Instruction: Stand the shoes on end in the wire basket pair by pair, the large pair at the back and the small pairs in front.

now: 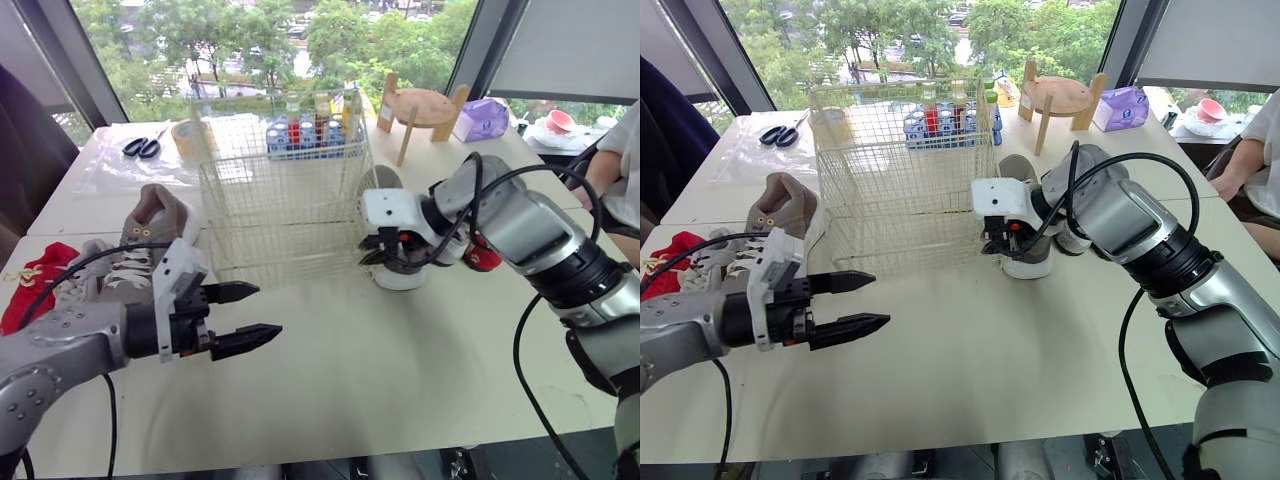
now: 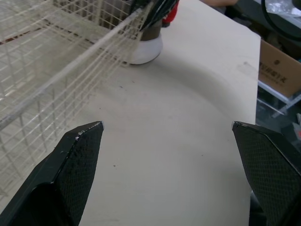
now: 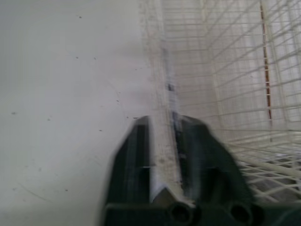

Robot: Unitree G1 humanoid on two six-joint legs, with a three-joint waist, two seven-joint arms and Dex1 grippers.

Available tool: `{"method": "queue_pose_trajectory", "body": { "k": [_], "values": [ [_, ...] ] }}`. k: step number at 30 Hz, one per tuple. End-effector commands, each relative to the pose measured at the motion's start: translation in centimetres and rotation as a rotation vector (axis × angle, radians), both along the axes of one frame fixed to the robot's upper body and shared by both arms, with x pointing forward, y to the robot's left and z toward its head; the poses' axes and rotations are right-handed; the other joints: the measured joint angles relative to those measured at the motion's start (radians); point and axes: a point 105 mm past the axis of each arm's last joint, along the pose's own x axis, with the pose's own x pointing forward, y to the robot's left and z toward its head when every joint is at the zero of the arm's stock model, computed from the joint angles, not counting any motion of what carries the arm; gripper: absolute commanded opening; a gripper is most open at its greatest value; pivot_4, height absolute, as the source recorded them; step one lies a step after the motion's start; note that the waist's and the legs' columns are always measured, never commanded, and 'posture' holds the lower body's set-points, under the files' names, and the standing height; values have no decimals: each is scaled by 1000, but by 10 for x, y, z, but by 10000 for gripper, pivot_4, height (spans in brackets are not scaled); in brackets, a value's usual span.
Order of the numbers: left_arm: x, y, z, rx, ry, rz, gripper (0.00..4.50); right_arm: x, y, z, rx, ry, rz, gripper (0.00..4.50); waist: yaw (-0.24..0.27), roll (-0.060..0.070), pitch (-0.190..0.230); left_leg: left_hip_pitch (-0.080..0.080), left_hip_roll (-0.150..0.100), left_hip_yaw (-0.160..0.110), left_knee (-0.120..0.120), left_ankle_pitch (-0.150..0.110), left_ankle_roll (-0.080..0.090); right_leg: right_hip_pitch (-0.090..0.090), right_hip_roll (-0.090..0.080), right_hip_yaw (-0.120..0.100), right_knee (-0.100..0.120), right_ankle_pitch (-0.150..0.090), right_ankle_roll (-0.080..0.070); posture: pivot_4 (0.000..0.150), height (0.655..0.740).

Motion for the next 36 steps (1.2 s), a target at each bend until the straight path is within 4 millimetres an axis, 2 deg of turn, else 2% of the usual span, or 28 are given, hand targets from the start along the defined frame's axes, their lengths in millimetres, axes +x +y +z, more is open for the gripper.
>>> {"method": "queue_pose_trajectory", "body": {
  "k": [1, 5, 9, 13, 17, 18, 21, 24, 28, 30, 32, 33, 35, 36],
  "values": [
    [-1, -5, -2, -1, -31, 5, 45000, -7, -2, 10, 22, -8, -20, 591, 1, 0, 0, 0, 0, 0, 0, 0, 0, 0, 0, 0, 1, 0, 0, 1500, 7400],
    [4, -4, -5, -6, -40, 30, 45000, -4, 14, 22, 112, -30, -85, 591, -1, 0, 0, 0, 0, 0, 1, 0, 0, 0, -1, 0, 2, 0, 0, 1500, 7400],
    [9, -4, -5, -6, -46, 29, 45000, 6, 19, 15, 101, -93, -82, 591, -2, 0, 0, 1, 0, 0, 2, 1, -1, -1, 0, 0, 6, 0, 0, 1500, 7400],
    [12, -3, -4, 5, -50, 30, 45000, 14, 28, 16, 114, -128, -77, 591, -3, 0, 0, 2, 0, 0, 2, 1, -2, -1, 0, 0, 8, 0, -1, 1500, 7400],
    [13, -3, -3, 2, -52, 32, 45000, 24, 25, 13, 93, -183, -77, 591, -3, 0, 0, 3, 0, 0, 2, 1, -2, 0, 0, 0, 8, 0, 0, 1500, 7400],
    [13, -3, -3, 1, -50, 35, 45000, 26, 24, 16, 99, -206, -77, 3227, -3, 0, 0, 3, 0, 0, 2, 1, -2, 0, 0, 1, 8, 0, 0, 1500, 7400],
    [16, 3, -2, -18, -43, 69, 45000, 19, 29, 58, 284, -227, -110, 10968, -3, 0, 0, 3, 0, 0, 2, 1, -2, 0, 0, 1, 9, 0, 0, 1500, 7400],
    [24, 16, -7, -6, -47, 164, 45000, 7, 21, 96, 476, -253, -149, 26228, -1, 0, 0, 2, 0, 0, 2, 2, -2, -1, 0, 1, 9, 0, 0, 1500, 7400],
    [15, 14, -7, -83, -9, 168, 45000, -12, -2, 130, 837, -212, -258, 26228, -1, -1, -1, 2, 0, -1, 2, 1, -2, -1, 0, 0, 9, 0, 0, 1500, 7400],
    [13, 13, -3, -137, 6, 164, 45000, -10, -22, 129, 948, -211, -391, 26228, 2, -2, -1, 2, 2, -1, 2, 1, -2, 0, 0, 0, 9, 0, 0, 1500, 7400],
    [12, 10, 4, -203, 32, 142, 45000, -10, -41, 118, 1052, -217, -514, 31682, 5, -4, -2, 2, 2, -2, 2, 2, -2, 1, -1, 0, 9, 0, 0, 1500, 7400],
    [10, 7, 7, -231, 49, 118, 45000, -9, -53, 103, 1063, -253, -592, 34307, 8, -5, -3, 3, 2, -2, 2, 2, -2, 2, -1, 0, 9, 0, -1, 1500, 7400],
    [7, 4, 11, -251, 72, 83, 45000, -10, -66, 76, 1048, -321, -696, 44087, 14, -4, -3, 5, 2, -2, 2, 2, -2, 4, -1, 0, 8, 0, -1, 1500, 7400],
    [6, 2, 12, -253, 83, 66, 45000, -12, -70, 59, 1031, -351, -737, 44607, 18, -4, -3, 5, 1, -1, 2, 2, -2, 4, -2, 1, 8, -1, -2, 1500, 7400]
  ]
}}
